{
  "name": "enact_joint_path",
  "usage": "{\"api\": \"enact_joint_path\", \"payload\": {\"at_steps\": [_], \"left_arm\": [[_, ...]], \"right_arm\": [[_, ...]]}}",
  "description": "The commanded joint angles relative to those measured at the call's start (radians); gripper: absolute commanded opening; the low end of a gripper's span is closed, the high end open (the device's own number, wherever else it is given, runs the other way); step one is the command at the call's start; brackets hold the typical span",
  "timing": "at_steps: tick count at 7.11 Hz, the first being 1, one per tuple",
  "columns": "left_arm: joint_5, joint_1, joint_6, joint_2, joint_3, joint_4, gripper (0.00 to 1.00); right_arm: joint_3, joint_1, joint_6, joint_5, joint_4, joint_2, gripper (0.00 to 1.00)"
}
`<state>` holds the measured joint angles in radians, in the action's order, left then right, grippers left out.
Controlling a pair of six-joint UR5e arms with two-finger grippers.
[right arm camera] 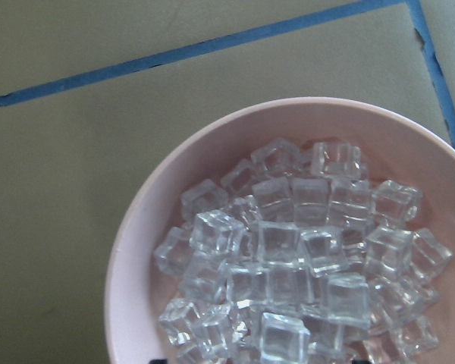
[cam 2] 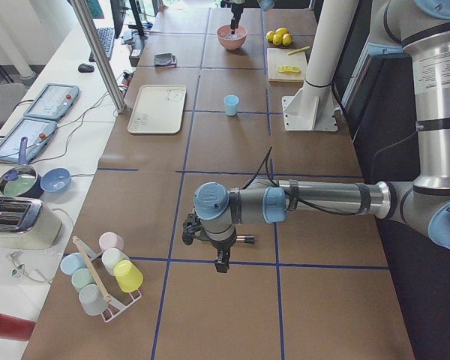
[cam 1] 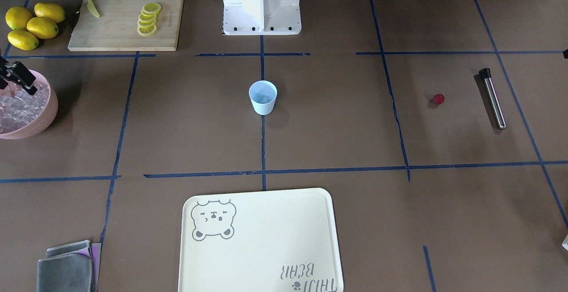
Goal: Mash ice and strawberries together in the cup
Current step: 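Lower the right gripper into the ice and grasp another cube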
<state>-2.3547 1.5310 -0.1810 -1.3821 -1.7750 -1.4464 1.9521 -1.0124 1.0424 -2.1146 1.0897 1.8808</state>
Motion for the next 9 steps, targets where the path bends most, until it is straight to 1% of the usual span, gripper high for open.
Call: {"api": "enact_joint_path", "payload": {"at_steps": [1, 3, 6, 7, 9], "left_arm": [[0.000, 0.000, 0.000, 0.000, -0.001, 0.000, 1.00], [0.000, 0.000, 0.000, 0.000, -0.001, 0.000, 1.00], [0.000, 0.000, 0.002, 0.000, -0.001, 0.000, 1.00], [0.000, 0.000, 0.000, 0.000, 0.000, 0.000, 1.00], [0.000, -0.002, 0.000, 0.000, 0.000, 0.001, 1.00]], "right_arm": [[0.002, 0.001, 0.004, 0.004, -0.001, 0.033, 0.69], [-0.004, 0.006, -0.004, 0.007, 0.002, 0.024, 0.65], [-0.010, 0.035, -0.005, 0.015, 0.004, 0.009, 0.65], [-0.013, 0.044, -0.007, 0.037, 0.004, 0.011, 0.65], [-0.022, 0.063, -0.009, 0.051, 0.006, 0.006, 0.60]]}}
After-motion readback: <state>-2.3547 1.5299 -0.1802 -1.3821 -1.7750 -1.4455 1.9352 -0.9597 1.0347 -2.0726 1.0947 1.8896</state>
